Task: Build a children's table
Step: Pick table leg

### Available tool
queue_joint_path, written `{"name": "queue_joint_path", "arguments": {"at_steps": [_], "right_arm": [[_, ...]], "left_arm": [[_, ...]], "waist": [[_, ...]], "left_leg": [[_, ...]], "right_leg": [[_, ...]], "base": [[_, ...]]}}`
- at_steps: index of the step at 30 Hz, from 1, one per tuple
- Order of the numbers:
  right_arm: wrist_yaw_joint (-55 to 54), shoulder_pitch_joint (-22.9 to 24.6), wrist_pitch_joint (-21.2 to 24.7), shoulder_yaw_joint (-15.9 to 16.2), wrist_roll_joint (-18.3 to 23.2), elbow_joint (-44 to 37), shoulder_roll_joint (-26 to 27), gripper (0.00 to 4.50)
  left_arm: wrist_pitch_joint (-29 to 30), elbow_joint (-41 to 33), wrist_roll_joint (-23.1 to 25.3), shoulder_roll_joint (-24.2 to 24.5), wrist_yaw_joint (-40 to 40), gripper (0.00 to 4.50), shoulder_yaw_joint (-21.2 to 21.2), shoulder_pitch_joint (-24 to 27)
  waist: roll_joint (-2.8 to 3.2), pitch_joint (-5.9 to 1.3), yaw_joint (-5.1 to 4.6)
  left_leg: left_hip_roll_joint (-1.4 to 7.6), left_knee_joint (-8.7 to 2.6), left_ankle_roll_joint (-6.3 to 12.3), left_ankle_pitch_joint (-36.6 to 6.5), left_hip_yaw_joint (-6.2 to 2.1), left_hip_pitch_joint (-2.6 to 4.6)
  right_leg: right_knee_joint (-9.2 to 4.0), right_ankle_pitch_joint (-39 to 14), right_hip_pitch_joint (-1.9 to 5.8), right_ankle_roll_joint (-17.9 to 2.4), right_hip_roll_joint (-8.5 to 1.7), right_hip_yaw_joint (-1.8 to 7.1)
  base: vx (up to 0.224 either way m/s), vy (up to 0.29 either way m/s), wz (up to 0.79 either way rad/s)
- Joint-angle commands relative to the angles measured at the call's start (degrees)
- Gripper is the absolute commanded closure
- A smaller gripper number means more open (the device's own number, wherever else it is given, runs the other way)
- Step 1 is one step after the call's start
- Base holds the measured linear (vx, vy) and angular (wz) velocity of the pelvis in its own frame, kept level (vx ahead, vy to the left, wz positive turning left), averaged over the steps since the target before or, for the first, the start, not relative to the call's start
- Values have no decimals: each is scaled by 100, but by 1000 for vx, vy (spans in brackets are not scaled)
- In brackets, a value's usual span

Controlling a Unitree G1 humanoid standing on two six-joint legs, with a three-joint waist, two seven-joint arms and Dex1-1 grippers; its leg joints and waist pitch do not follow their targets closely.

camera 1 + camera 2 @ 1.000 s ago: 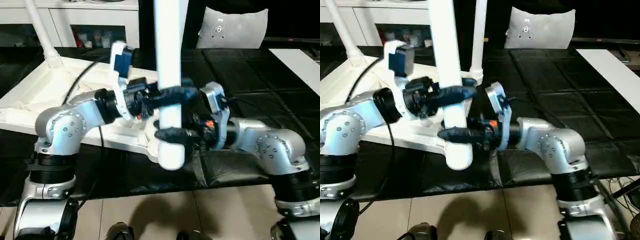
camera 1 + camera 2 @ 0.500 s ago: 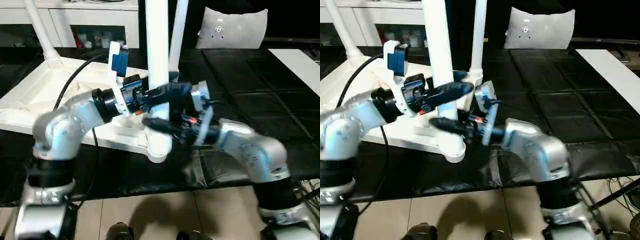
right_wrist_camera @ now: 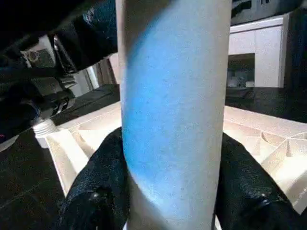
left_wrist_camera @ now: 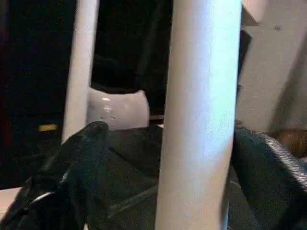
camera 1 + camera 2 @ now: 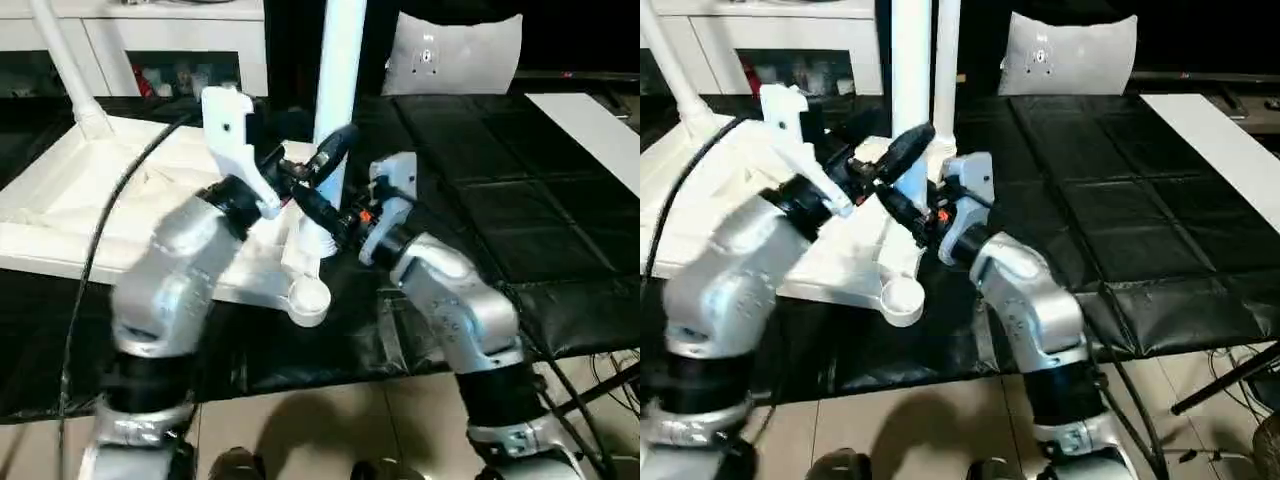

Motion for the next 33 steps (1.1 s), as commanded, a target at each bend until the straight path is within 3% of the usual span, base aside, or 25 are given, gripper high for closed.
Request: {"name": "queue_joint_path", "arguments": {"at_steps": [1,7,8,24,33], "right_arm": [[-70,-119,-163,-25,-91,9,20,259],[-133,-181,-282,-13,-229,219,63,259],[-128,-185,-282,-15,-237,227,64,259],[-67,-246,-366,17,-386,339,41,259],[-22,-297,-408,68,-486,389,34,259]], "left_arm": [[-121,-107,229,-37,277,80,-41,18],[-132,-162,460,-82,264,119,-398,151],[-133,-163,492,-94,287,119,-421,157],[56,-129,401,-176,331,249,-380,169],[273,-144,332,-228,409,264,-330,243]], "waist": [[43,-547,-35],[65,-536,-36],[41,-533,-45],[26,-531,-61],[4,-530,-105]], "left_leg": [[74,-418,-297,-1774,-39,109],[63,-414,-286,-1824,-37,120],[66,-420,-288,-1847,-36,117],[56,-407,-253,-1834,-27,115],[56,-403,-232,-1788,-25,101]], "right_leg": [[-512,-2493,217,-256,-355,209],[-528,-2597,193,-202,-348,209],[-529,-2563,194,-211,-341,208],[-532,-2607,194,-231,-346,207],[-530,-2604,201,-237,-346,205]], "base": [[0,0,0],[0,0,0],[0,0,0],[0,0,0],[0,0,0]]}}
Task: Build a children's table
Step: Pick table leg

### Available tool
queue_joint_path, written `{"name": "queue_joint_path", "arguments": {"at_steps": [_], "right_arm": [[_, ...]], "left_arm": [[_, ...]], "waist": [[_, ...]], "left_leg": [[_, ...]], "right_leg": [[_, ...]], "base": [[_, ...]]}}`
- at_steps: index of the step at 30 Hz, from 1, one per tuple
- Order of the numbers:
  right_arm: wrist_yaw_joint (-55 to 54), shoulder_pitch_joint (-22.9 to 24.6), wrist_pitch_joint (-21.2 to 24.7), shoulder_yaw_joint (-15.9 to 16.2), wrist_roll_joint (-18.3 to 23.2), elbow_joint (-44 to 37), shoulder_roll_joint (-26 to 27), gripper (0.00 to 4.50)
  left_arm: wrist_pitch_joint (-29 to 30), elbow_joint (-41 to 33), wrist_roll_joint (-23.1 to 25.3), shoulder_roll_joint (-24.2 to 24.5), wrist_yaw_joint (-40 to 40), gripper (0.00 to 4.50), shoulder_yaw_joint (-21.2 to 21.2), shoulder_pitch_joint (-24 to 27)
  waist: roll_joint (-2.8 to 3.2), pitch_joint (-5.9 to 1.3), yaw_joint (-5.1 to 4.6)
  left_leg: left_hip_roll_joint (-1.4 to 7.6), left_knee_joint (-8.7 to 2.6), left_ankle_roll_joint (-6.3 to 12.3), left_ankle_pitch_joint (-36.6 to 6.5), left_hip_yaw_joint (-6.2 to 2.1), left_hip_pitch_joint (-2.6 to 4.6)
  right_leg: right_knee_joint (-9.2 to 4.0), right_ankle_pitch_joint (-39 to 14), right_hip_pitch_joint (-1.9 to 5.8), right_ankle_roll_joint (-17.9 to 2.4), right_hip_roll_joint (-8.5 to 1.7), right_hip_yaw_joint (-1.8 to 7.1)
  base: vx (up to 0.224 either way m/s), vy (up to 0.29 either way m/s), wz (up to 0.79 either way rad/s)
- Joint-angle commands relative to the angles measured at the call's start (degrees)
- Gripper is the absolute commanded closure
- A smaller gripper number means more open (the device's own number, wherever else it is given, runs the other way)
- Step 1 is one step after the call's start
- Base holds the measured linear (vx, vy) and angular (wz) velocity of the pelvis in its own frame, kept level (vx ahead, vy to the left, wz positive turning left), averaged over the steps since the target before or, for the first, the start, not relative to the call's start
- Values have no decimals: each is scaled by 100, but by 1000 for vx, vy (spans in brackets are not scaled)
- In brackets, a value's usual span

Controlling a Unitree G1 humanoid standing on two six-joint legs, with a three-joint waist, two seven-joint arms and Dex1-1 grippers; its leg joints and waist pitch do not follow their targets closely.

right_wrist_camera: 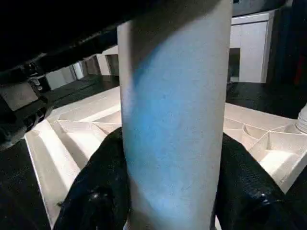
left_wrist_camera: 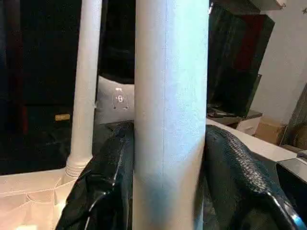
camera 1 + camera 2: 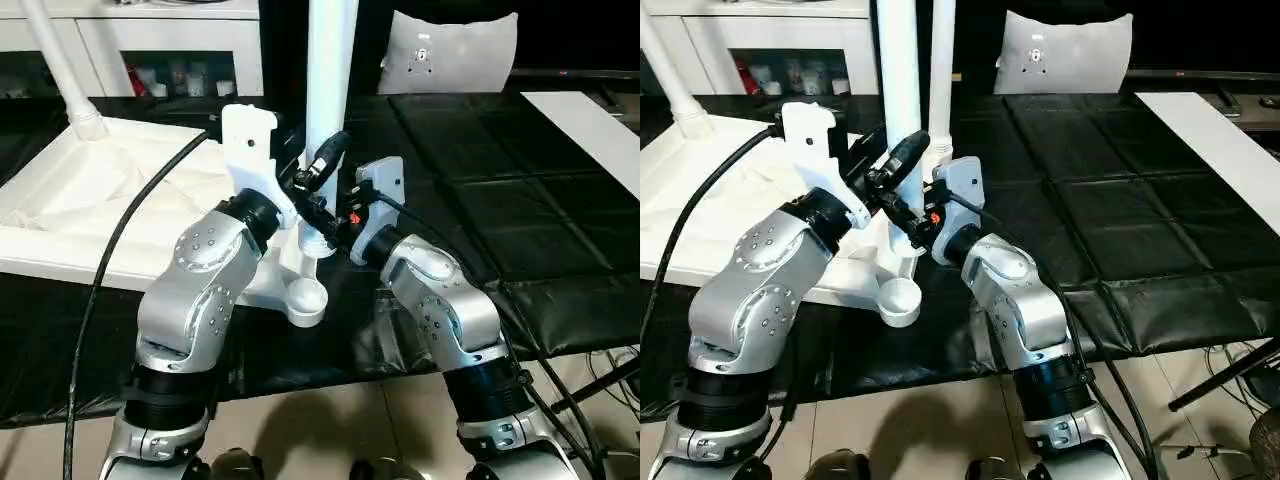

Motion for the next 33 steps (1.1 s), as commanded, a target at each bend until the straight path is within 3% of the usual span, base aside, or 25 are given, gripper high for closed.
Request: {"name": "queue_joint_path", "arguments": {"at_steps": [1,5,6,11,14,15,16,17,19,22,23,25,28,33], "right_arm": [[56,-187,-142,-4,-67,-11,-15,259],[190,-224,-58,12,-6,-40,-40,259],[242,-230,-35,8,29,-68,-56,203],[598,-272,132,-43,289,-181,-187,161],[1320,-326,577,-126,739,-385,-567,147],[1493,-341,645,-111,786,-407,-671,142],[1577,-348,678,-105,805,-418,-724,120],[1809,-365,775,-111,869,-456,-900,110],[2058,-426,1002,-227,1063,-465,-1105,106],[2271,-553,1208,-385,1242,-350,-1319,77],[2440,-675,1561,-512,1474,-246,-1525,65],[2519,-725,1707,-555,1575,-212,-1612,58],[3187,-828,2452,-660,2217,-283,-1962,57],[3826,-898,2706,-495,2374,-342,-2293,57]], "left_arm": [[111,15,-59,-47,74,264,32,43],[87,86,-137,-6,110,264,274,-66],[94,115,-162,35,87,264,332,-102],[135,255,-381,171,-76,265,620,-233],[380,410,-836,479,-635,265,883,-371],[437,426,-945,553,-789,265,919,-392],[460,430,-999,597,-863,265,933,-402],[607,442,-1266,666,-1016,265,1055,-437],[823,511,-1644,744,-1201,265,1244,-500],[1056,645,-1989,891,-1561,265,1342,-589],[1288,774,-2373,970,-1926,265,1452,-679],[1395,833,-2547,1005,-2083,265,1497,-727],[1782,1003,-3078,1172,-2745,265,1548,-923],[1968,1067,-3118,1420,-3214,265,1246,-1037]], "waist": [[11,-524,-23],[3,-528,-52],[8,-528,-53],[8,-529,-64],[30,-538,-32],[0,-540,-29],[17,-547,-10],[72,-545,3],[1,-548,8],[17,-554,47],[34,-548,51],[24,-547,83],[39,-559,137],[58,-569,173]], "left_leg": [[53,-397,-231,-1792,-27,106],[46,-389,-211,-1757,-27,97],[44,-385,-207,-1756,-27,96],[44,-385,-178,-1747,-29,101],[50,-392,-141,-1657,-27,116],[50,-388,-136,-1614,-21,108],[57,-391,-139,-1534,-23,104],[58,-393,-149,-1538,-30,115],[55,-380,-147,-1559,-7,125],[53,-375,-145,-1497,-5,128],[54,-373,-151,-1510,-2,134],[51,-366,-151,-1500,4,138],[44,-362,-118,-1459,10,158],[67,-370,-164,-1446,-7,149]], "right_leg": [[-532,-2635,207,-232,-344,200],[-536,-2687,213,-213,-346,198],[-536,-2693,212,-210,-348,198],[-524,-2630,214,-221,-334,193],[-503,-2453,224,-282,-325,202],[-497,-2387,231,-307,-326,203],[-469,-2274,242,-388,-340,208],[-467,-2248,235,-423,-337,205],[-458,-2130,245,-604,-331,208],[-438,-2111,252,-703,-346,210],[-445,-2131,248,-697,-343,213],[-451,-2197,256,-717,-351,210],[-455,-2135,268,-734,-332,207],[-423,-2009,288,-807,-355,203]], "base": [[0,0,0],[0,0,0],[0,0,0],[0,0,0],[0,0,0],[0,0,0],[0,0,0],[0,0,0],[0,0,0],[0,0,0],[0,0,0],[0,0,0],[0,0,0],[0,0,0]]}}
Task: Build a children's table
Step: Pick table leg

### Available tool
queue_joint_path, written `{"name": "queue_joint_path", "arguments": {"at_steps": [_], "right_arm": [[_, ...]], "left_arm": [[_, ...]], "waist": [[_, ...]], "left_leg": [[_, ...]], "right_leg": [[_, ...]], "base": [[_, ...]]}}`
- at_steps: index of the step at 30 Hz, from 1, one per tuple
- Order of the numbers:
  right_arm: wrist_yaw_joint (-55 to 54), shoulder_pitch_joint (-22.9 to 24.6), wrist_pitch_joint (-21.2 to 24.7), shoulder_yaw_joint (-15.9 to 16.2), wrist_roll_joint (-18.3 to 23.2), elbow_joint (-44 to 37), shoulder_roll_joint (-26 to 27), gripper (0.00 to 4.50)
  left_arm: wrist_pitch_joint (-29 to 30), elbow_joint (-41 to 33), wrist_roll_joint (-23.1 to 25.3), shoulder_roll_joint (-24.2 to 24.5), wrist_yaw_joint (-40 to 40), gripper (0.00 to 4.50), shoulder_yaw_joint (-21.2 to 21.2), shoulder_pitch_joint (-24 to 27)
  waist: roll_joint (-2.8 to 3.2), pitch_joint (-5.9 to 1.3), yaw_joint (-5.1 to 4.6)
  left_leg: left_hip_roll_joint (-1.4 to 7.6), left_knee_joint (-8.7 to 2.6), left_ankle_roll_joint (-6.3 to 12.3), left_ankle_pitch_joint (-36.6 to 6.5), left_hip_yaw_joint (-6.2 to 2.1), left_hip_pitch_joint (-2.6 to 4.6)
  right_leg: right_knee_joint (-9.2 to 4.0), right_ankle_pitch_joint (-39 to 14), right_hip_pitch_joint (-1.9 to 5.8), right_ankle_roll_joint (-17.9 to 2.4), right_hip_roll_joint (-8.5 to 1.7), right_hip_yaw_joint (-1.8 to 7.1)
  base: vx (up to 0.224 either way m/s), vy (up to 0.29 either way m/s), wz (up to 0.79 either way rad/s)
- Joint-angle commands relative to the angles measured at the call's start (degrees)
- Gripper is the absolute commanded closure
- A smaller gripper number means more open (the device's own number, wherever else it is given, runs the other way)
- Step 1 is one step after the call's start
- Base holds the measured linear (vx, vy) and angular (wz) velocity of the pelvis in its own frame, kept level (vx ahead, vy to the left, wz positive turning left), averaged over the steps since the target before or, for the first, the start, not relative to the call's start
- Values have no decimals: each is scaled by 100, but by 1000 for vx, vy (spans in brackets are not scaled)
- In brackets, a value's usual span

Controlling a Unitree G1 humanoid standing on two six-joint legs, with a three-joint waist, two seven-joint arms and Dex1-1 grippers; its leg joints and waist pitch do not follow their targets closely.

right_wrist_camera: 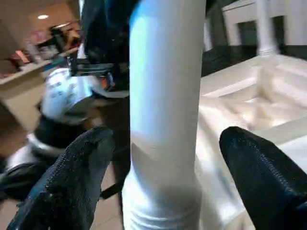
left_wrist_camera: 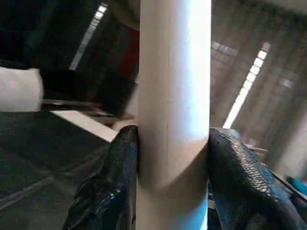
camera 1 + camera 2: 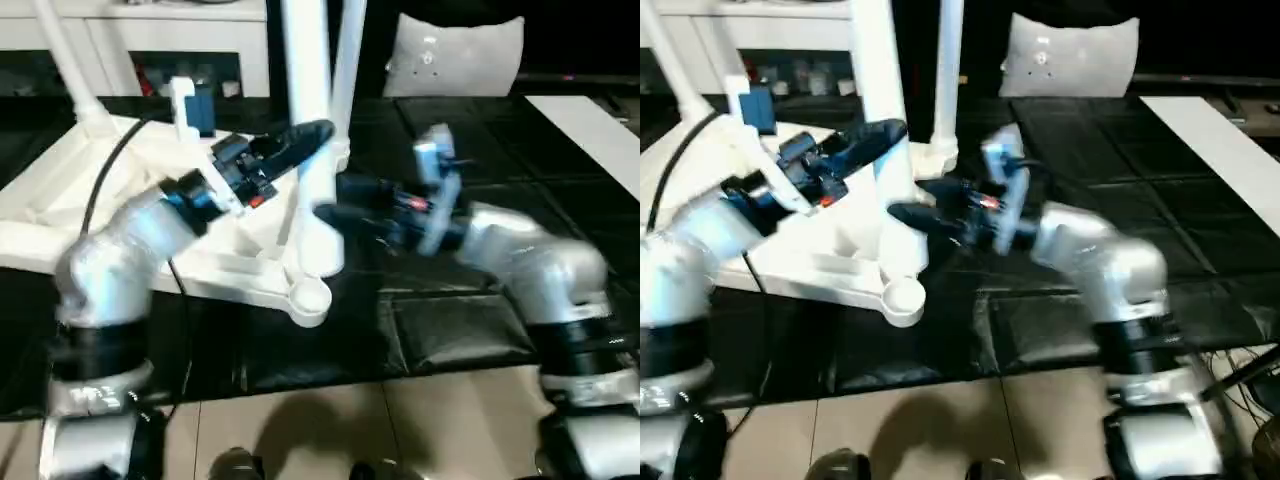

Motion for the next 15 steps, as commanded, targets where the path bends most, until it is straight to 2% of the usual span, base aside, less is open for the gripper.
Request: {"name": "queue_joint_path", "arguments": {"at_steps": [1,6,7,9,10,15], "right_arm": [[262,-136,104,54,75,-105,-131,57],[349,-185,100,260,-43,-113,-216,57],[356,-197,104,291,-62,-101,-223,57],[408,-197,97,384,-128,-81,-232,57],[435,-201,81,411,-161,-63,-237,57],[420,-228,43,459,-236,4,-212,57]], "left_arm": [[84,2,-56,29,-173,265,-174,-134],[101,28,-51,28,-239,265,-303,-235],[112,30,-50,35,-276,265,-323,-247],[112,28,-29,39,-312,265,-367,-243],[105,36,-27,45,-347,265,-392,-252],[73,42,45,116,-454,265,-502,-273]], "waist": [[47,-549,18],[50,-547,36],[28,-546,29],[41,-552,36],[20,-554,30],[38,-552,47]], "left_leg": [[70,-381,-163,-1469,-10,143],[69,-370,-212,-1454,-13,142],[68,-370,-207,-1441,-11,135],[74,-372,-219,-1399,-16,131],[76,-372,-218,-1400,-16,128],[78,-371,-226,-1420,-13,141]], "right_leg": [[-448,-2064,279,-783,-350,206],[-463,-2264,275,-742,-373,205],[-466,-2277,278,-734,-372,204],[-451,-2234,280,-736,-374,204],[-449,-2208,285,-738,-369,201],[-451,-2220,271,-740,-372,208]], "base": [[0,0,0],[0,0,0],[0,0,0],[0,0,0],[0,0,0],[0,0,0]]}}
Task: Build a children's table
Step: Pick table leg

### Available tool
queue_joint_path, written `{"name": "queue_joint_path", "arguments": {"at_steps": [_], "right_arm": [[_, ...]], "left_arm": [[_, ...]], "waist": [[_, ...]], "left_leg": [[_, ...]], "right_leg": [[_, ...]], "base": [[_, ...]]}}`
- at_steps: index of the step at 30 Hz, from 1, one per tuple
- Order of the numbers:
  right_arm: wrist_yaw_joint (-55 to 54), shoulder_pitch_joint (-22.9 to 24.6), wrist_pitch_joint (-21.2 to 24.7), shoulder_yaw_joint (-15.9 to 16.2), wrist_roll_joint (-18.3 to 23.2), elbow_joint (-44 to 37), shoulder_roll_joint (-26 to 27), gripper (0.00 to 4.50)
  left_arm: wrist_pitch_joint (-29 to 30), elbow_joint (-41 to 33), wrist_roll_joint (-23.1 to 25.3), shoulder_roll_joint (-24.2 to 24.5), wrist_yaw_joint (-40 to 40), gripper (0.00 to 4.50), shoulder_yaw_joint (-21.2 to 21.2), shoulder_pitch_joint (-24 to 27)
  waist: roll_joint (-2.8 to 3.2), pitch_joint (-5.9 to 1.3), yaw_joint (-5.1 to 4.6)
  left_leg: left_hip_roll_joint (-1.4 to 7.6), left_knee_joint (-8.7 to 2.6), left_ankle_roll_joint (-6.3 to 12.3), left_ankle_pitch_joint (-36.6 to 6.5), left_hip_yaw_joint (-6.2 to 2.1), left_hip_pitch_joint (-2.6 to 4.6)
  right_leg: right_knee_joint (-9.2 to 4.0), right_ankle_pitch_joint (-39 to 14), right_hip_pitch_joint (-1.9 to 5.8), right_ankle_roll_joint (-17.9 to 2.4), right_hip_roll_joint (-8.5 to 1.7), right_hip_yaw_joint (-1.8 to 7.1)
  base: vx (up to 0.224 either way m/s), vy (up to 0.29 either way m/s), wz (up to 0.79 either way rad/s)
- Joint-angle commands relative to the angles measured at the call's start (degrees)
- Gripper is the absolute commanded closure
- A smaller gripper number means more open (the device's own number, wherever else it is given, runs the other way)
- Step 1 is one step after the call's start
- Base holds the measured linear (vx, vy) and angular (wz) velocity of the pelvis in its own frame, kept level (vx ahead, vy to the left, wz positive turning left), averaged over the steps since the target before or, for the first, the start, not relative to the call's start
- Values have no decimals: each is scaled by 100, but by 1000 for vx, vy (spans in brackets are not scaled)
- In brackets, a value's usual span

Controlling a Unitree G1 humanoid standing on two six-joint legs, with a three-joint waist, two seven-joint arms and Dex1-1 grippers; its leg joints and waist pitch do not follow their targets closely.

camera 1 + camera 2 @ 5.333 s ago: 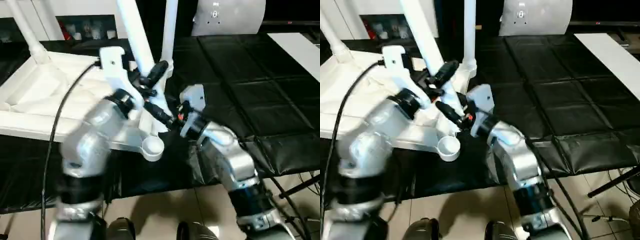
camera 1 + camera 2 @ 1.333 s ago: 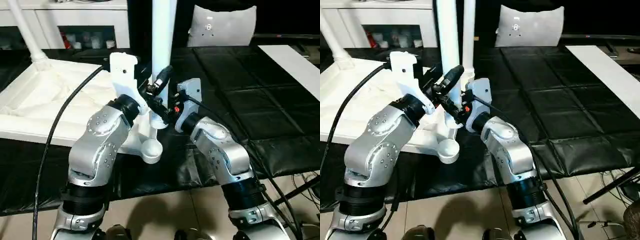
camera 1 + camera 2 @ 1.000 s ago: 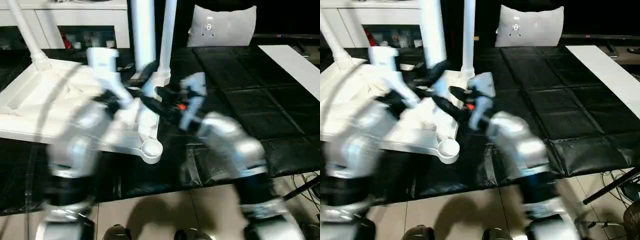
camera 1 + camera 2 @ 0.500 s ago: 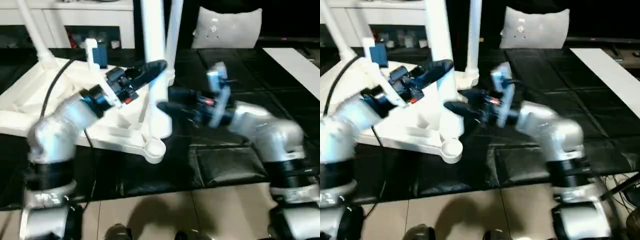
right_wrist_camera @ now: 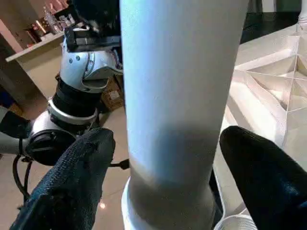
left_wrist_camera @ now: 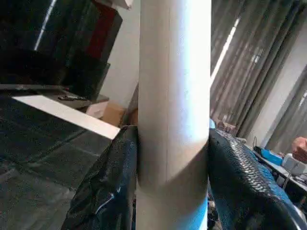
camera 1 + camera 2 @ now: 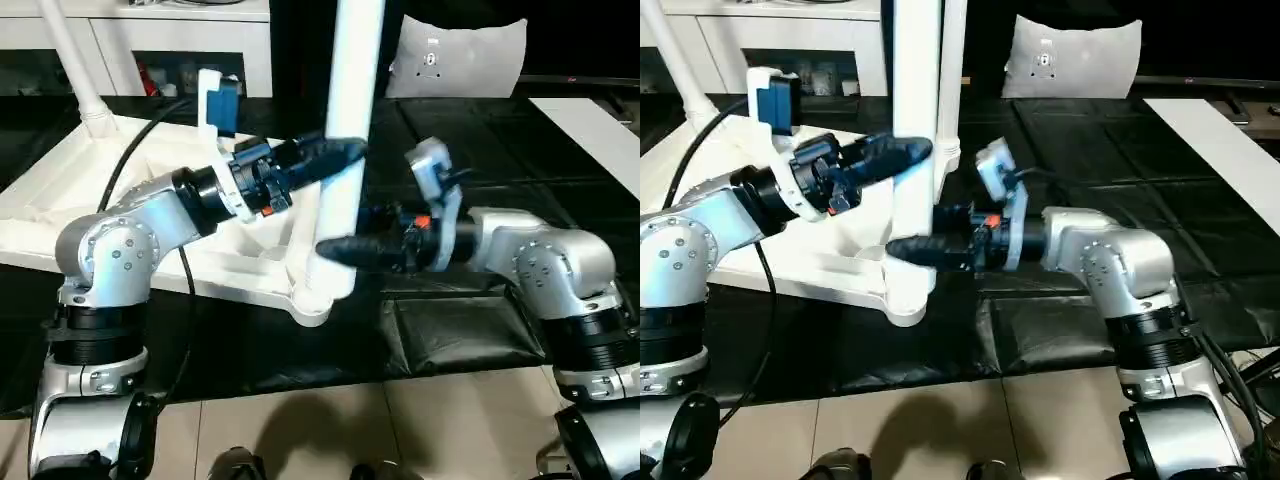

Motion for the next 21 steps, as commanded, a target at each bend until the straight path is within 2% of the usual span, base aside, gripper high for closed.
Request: {"name": "queue_joint_path", "arguments": {"at_steps": [1,8,10,13,14,16,17,21], "right_arm": [[7,-112,-20,-9,-2,23,-22,57],[24,-128,-39,-6,-26,85,25,57],[32,-129,-46,-1,-42,96,39,57],[8,-145,-80,27,-75,135,90,57],[1,-149,-86,33,-81,143,102,74],[-16,-158,-93,49,-88,160,143,74],[-12,-161,-91,61,-90,165,153,100],[25,-172,-93,112,-121,177,157,126]], "left_arm": [[-21,-51,61,99,-123,265,-104,-124],[-82,-66,121,125,-182,265,-185,-128],[-102,-64,114,118,-183,265,-196,-139],[-129,-80,112,96,-166,265,-196,-150],[-123,-81,92,82,-164,265,-182,-153],[-131,-91,103,73,-159,265,-187,-158],[-136,-89,107,69,-159,265,-190,-161],[-158,-76,118,63,-139,265,-189,-166]], "waist": [[37,-554,18],[46,-553,18],[18,-552,20],[29,-555,17],[33,-556,16],[27,-556,14],[29,-554,14],[21,-551,17]], "left_leg": [[75,-375,-225,-1419,-16,137],[78,-379,-242,-1458,-19,141],[79,-379,-238,-1437,-17,140],[76,-376,-234,-1385,-15,129],[78,-377,-235,-1391,-15,129],[80,-379,-237,-1386,-16,131],[80,-378,-237,-1400,-14,136],[81,-383,-240,-1395,-16,131]], "right_leg": [[-453,-2226,273,-728,-370,206],[-452,-2216,270,-747,-371,205],[-447,-2228,275,-742,-376,206],[-445,-2187,274,-738,-373,211],[-445,-2185,277,-746,-377,208],[-437,-2173,274,-754,-374,208],[-442,-2184,270,-755,-373,207],[-444,-2211,276,-725,-375,209]], "base": [[0,0,0],[0,0,0],[0,0,0],[0,0,0],[0,0,0],[0,0,0],[0,0,0],[0,0,0]]}}
